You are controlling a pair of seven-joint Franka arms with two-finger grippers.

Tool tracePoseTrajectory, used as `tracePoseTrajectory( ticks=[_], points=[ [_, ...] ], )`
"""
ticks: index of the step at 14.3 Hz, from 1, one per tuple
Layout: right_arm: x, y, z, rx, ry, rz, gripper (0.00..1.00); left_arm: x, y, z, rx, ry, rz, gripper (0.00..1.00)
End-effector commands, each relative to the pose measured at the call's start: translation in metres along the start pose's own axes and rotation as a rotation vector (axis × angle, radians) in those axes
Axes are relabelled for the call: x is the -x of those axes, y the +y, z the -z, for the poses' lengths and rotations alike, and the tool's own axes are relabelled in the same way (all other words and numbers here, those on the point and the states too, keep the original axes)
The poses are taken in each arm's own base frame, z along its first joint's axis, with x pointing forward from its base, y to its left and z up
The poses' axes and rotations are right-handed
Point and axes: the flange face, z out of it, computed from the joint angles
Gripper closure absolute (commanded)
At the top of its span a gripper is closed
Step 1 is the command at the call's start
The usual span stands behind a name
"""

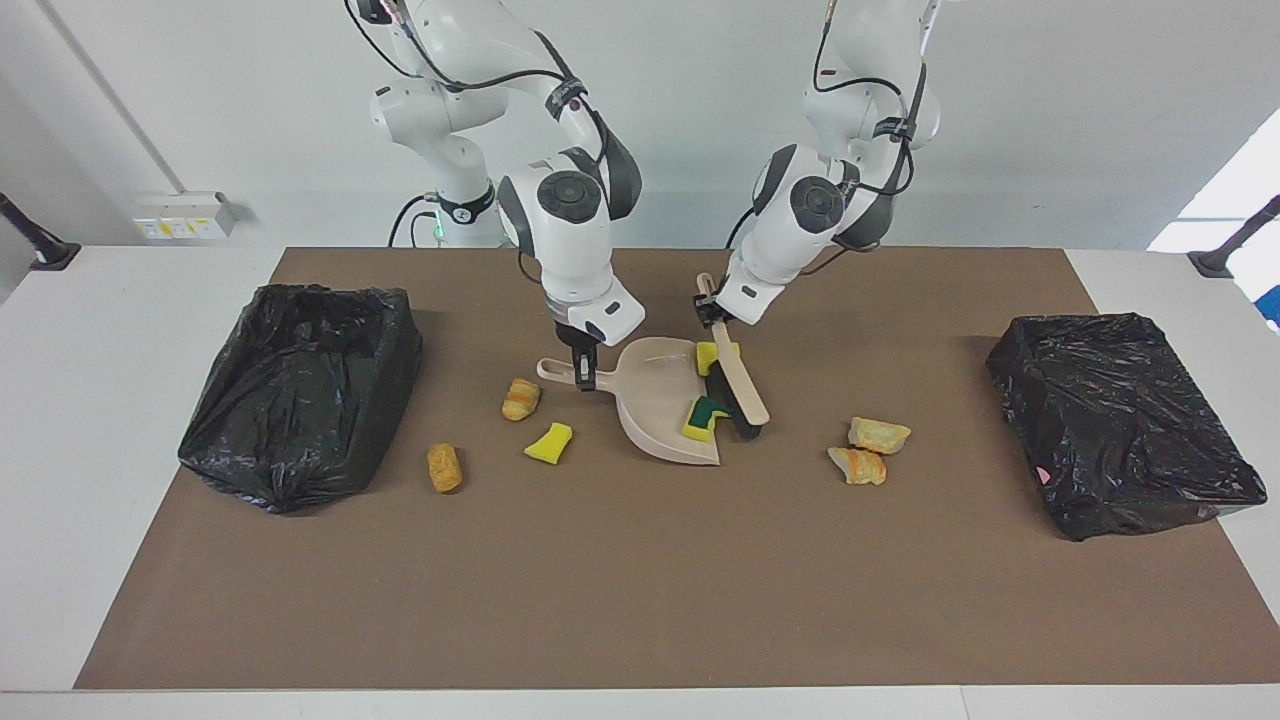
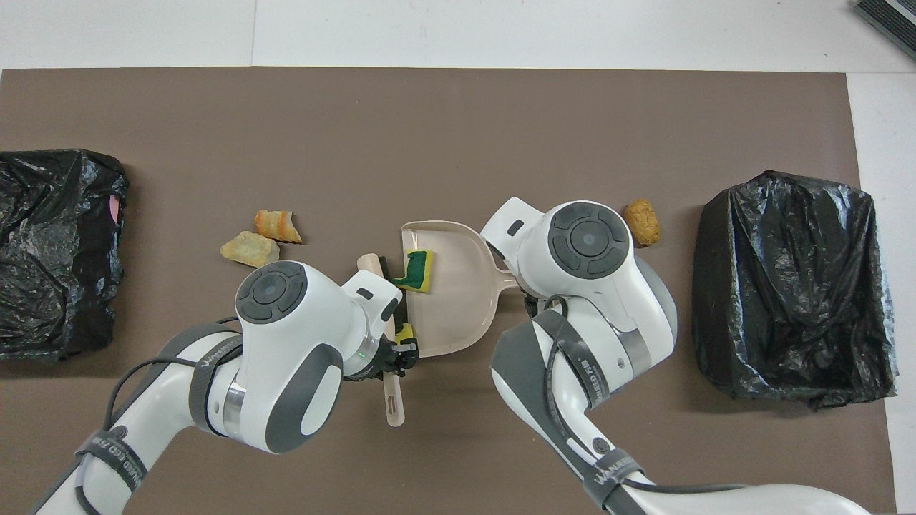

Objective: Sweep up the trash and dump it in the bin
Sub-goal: 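Sweep the sponge pieces into the dustpan with the left gripper's brush, then sweep the bread crusts into the dustpan with the left gripper's brush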

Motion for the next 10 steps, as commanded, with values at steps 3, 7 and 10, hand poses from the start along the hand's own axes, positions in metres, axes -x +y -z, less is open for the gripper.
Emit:
tracePoseTrajectory(
  ticks=[3,7,10],
  points=[
    [-0.004,-0.007,-0.002,0.004,0.023,-0.026,1.0,0.0,-0.001,0.021,-0.03,-0.039,-0.106,1.0],
    [-0.004,-0.007,-0.001,0.004,0.023,-0.026,1.0,-0.035,-0.029,0.056,-0.056,0.039,-0.017,1.0],
    [-0.003,-0.007,-0.002,0.004,0.023,-0.028,1.0,-0.054,-0.071,0.108,-0.079,0.077,0.038,1.0]
  ],
)
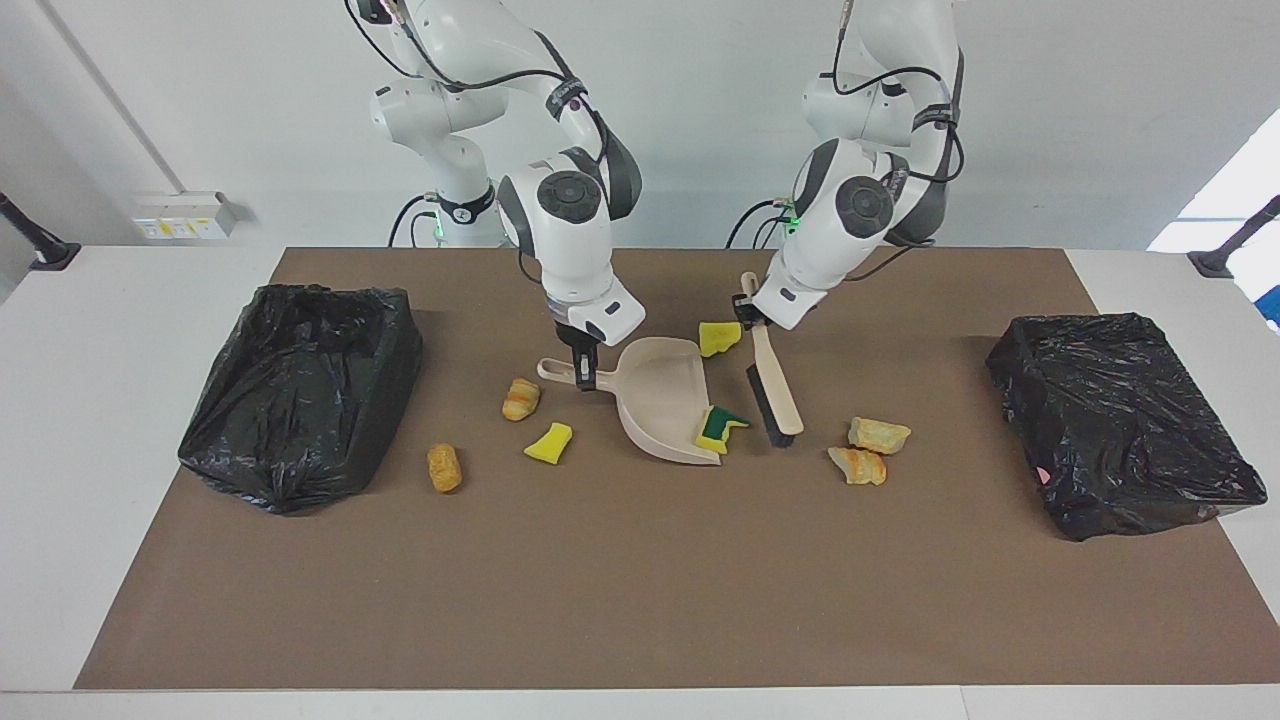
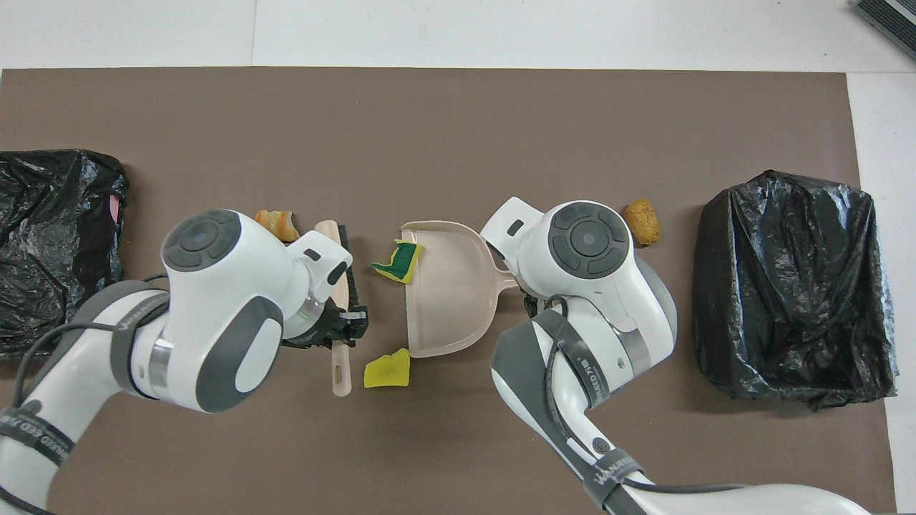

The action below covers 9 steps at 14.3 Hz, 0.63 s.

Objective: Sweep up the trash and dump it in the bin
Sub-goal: 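Sweep the bread crusts into the dustpan with the left gripper's brush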

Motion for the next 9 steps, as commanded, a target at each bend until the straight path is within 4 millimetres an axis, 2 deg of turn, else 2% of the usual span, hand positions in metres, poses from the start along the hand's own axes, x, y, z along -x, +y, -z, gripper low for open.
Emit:
tracePoseTrajectory(
  ticks=[1,4,7,9],
  points=[
    [-0.004,-0.007,-0.002,0.005,0.022,-0.025,1.0,-0.014,-0.031,0.043,-0.029,0.019,0.047,1.0],
    [-0.003,-0.007,-0.002,0.003,0.021,-0.027,1.0,-0.034,-0.087,0.052,-0.118,0.037,0.106,1.0],
    [-0.003,-0.007,-0.002,0.003,0.021,-0.027,1.0,-0.047,-0.129,0.052,-0.121,0.039,0.177,1.0],
    [-0.002,-0.007,-0.003,0.0,0.018,-0.014,1.0,-0.055,-0.137,0.036,-0.129,0.059,0.133,1.0]
  ],
)
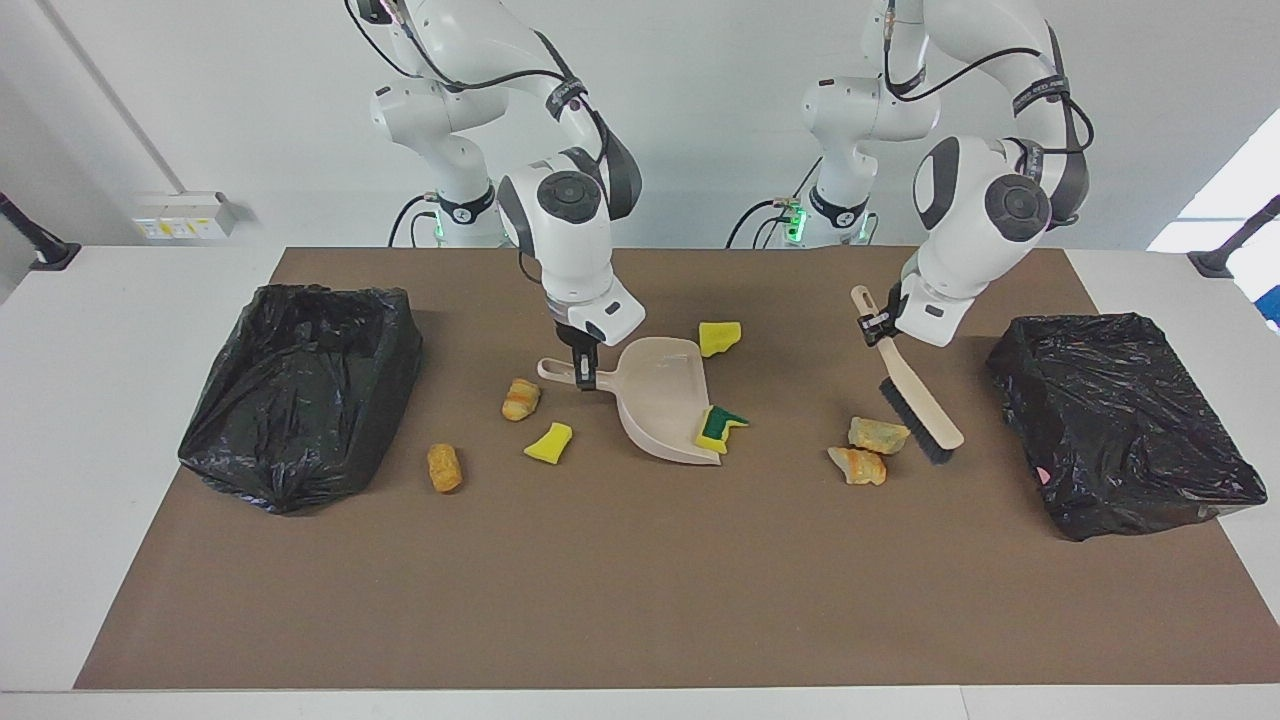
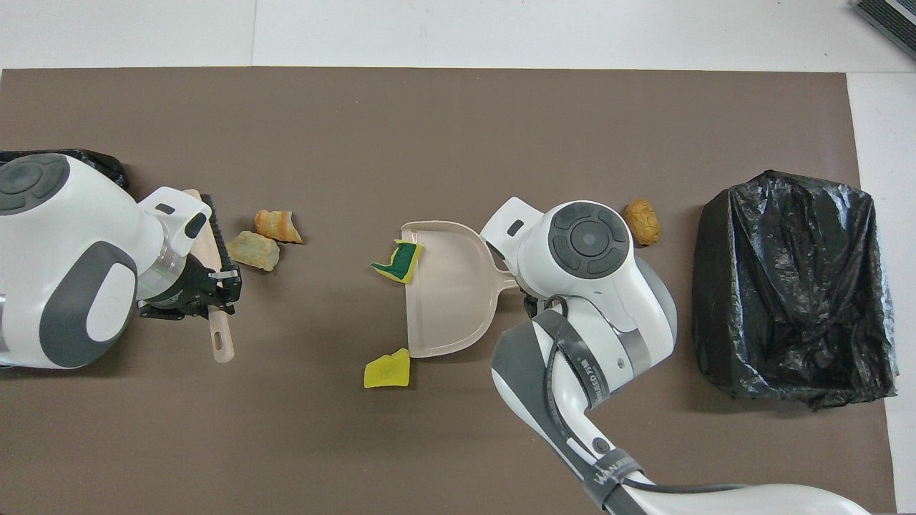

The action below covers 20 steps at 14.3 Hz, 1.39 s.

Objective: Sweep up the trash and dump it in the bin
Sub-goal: 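Sweep the bread crusts into the dustpan with the left gripper's brush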

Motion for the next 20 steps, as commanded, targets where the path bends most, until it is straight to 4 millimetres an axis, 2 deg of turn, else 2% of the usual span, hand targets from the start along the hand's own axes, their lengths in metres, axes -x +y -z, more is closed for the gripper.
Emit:
tracePoseTrajectory(
  ticks=[1,4,7,12,14,16,19,20],
  points=[
    [-0.002,-0.007,-0.003,0.002,0.015,-0.01,1.0,-0.007,-0.003,-0.026,-0.012,0.042,-0.072,1.0],
    [0.001,-0.007,-0.003,-0.003,0.005,0.027,1.0,-0.014,0.007,-0.061,-0.064,0.039,-0.204,1.0],
    [-0.001,-0.008,-0.003,-0.002,0.005,0.019,1.0,0.0,0.027,-0.069,-0.076,0.047,-0.271,1.0],
    [-0.003,-0.007,-0.002,0.005,0.009,-0.002,1.0,0.057,0.105,-0.078,-0.032,0.025,-0.383,1.0],
    [-0.002,-0.008,-0.002,0.004,0.008,-0.004,1.0,0.087,0.137,-0.079,0.003,-0.004,-0.398,1.0],
    [-0.002,-0.007,-0.002,0.006,0.009,-0.004,1.0,0.109,0.153,-0.077,-0.012,-0.04,-0.389,1.0],
    [-0.002,-0.007,-0.002,0.008,0.01,-0.005,1.0,0.121,0.156,-0.072,-0.003,-0.117,-0.348,1.0],
    [-0.002,-0.007,-0.003,0.006,0.009,-0.005,1.0,0.128,0.152,-0.05,0.037,-0.129,-0.33,1.0]
  ],
)
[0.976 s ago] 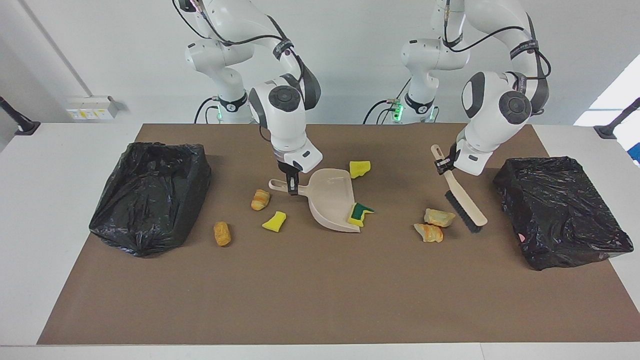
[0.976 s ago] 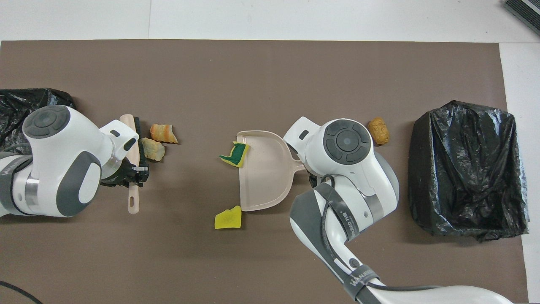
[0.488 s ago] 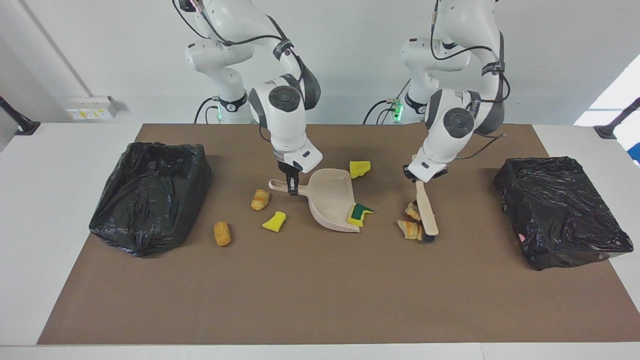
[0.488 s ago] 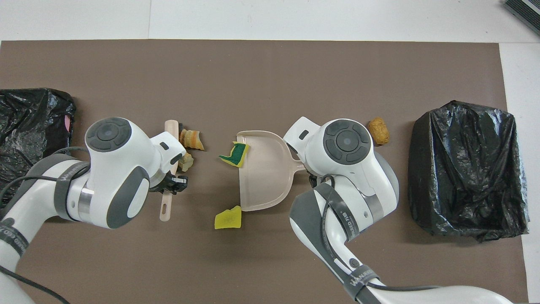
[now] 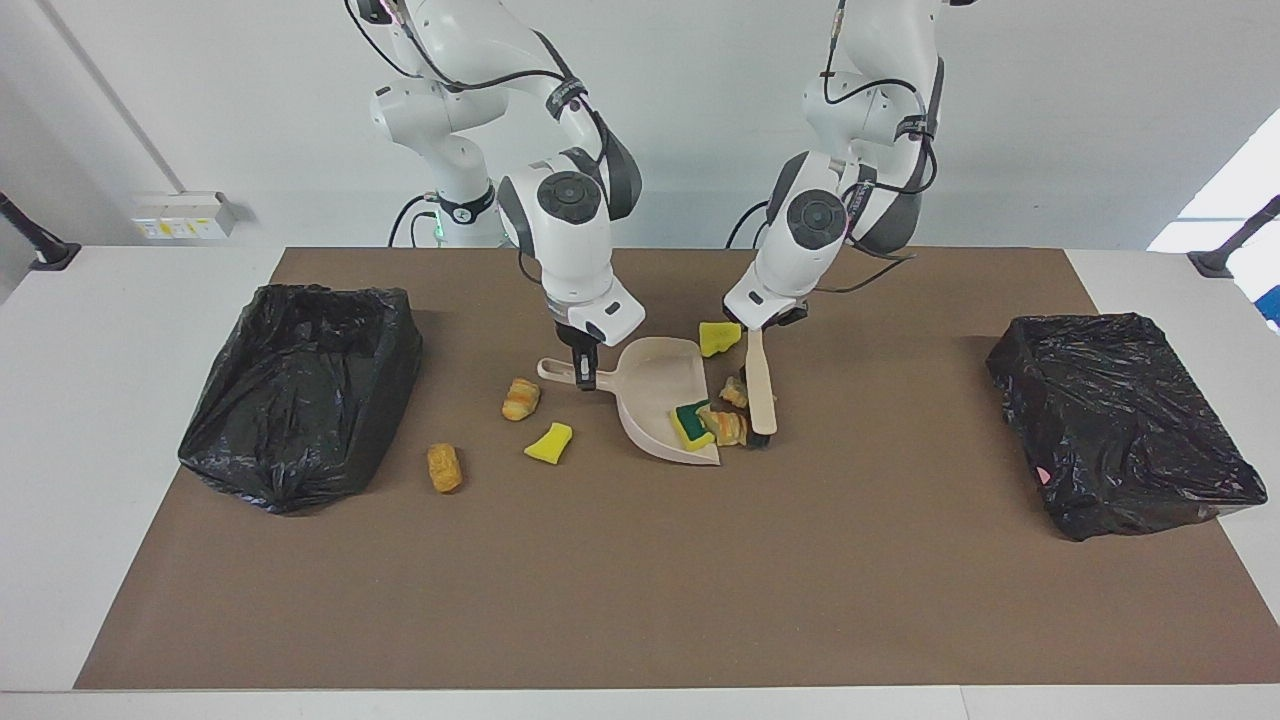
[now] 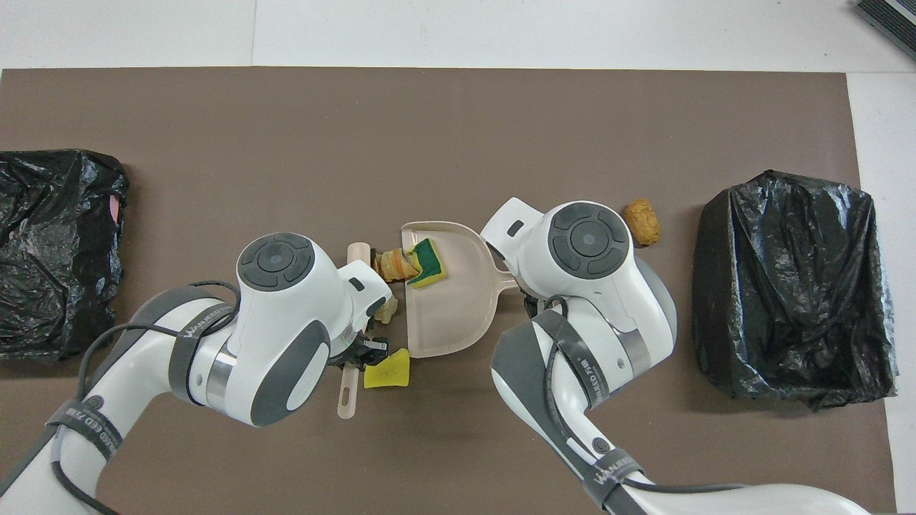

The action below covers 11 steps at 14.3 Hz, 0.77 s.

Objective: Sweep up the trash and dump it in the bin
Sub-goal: 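Sweep the bread crusts into the dustpan with the left gripper's brush, then sweep the remaining yellow sponge into the dustpan with the left gripper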

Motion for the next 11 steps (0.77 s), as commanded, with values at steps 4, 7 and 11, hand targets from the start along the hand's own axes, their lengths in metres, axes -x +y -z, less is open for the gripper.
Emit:
tracePoseTrajectory(
  ticks=[4,7,11],
  points=[
    [-0.001,-0.006,-0.003,0.006,0.009,-0.008,1.0,0.041,-0.037,0.078,0.147,-0.057,0.338,1.0],
    [0.002,-0.006,-0.003,0.005,0.008,-0.005,1.0,0.067,-0.041,0.059,0.125,-0.096,0.531,1.0],
    [0.018,-0.008,-0.008,-0.004,-0.011,0.053,1.0,0.099,-0.016,-0.006,0.069,-0.093,0.737,1.0]
  ],
)
